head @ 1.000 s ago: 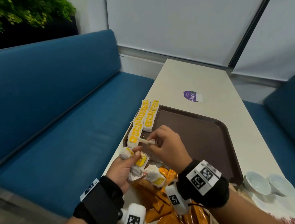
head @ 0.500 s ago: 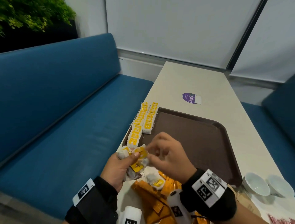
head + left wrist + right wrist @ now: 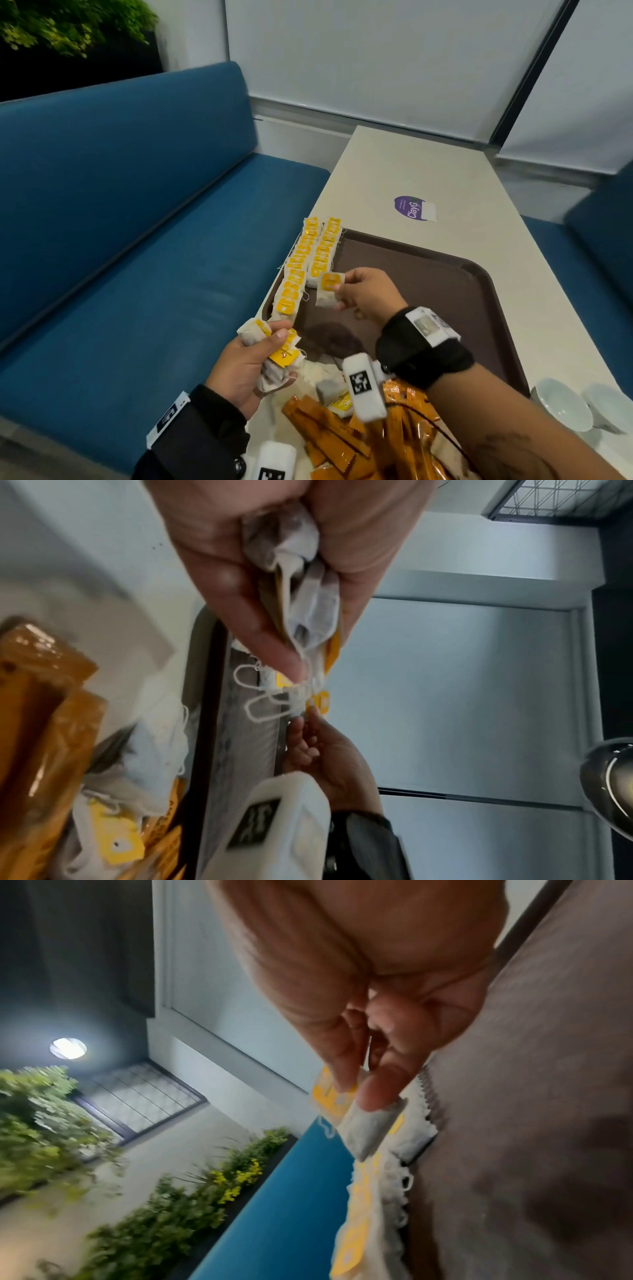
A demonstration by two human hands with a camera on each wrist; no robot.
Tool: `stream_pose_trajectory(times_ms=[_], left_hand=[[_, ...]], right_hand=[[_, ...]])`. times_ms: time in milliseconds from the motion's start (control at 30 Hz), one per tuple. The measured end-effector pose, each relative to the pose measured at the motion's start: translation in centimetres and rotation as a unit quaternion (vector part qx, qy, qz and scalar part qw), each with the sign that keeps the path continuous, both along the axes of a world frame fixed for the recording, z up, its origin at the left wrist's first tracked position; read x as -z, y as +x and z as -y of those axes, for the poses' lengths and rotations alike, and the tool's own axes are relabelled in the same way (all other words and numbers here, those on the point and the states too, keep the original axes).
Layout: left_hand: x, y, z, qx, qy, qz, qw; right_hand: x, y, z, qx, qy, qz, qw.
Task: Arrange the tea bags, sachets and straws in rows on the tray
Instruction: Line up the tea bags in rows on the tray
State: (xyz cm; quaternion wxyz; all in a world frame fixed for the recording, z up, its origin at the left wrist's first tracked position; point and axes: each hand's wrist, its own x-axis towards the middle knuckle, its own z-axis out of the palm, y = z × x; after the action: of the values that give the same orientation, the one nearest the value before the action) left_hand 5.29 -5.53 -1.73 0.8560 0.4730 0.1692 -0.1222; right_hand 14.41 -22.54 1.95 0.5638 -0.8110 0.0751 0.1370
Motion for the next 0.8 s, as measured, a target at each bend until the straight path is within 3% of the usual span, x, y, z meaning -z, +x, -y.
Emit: stream_pose_trajectory(times_ms=[267, 667, 733, 800], left_hand=[[1.3, -0.1, -0.6, -0.012, 0.005, -0.025, 1.0], [1.8, 0.0, -0.6, -0.01, 0.004, -0.032, 0.999], [1.6, 0.2, -0.5, -0.009, -0.003, -0.029, 1.0], [1.4, 0.3, -0.3, -0.011, -0.017, -0.022, 1.0]], right_hand=[[3.4, 7.0, -2.1, -0.019, -0.108, -0.08, 0.991], [3.5, 8.3, -2.7, 0.009, -0.137, -0.125, 0.983], [2.2, 7.2, -2.5, 0.015, -0.137, -0.074, 0.988], [0.8, 5.1, -1.9, -0.006, -0.079, -0.006, 0.997]])
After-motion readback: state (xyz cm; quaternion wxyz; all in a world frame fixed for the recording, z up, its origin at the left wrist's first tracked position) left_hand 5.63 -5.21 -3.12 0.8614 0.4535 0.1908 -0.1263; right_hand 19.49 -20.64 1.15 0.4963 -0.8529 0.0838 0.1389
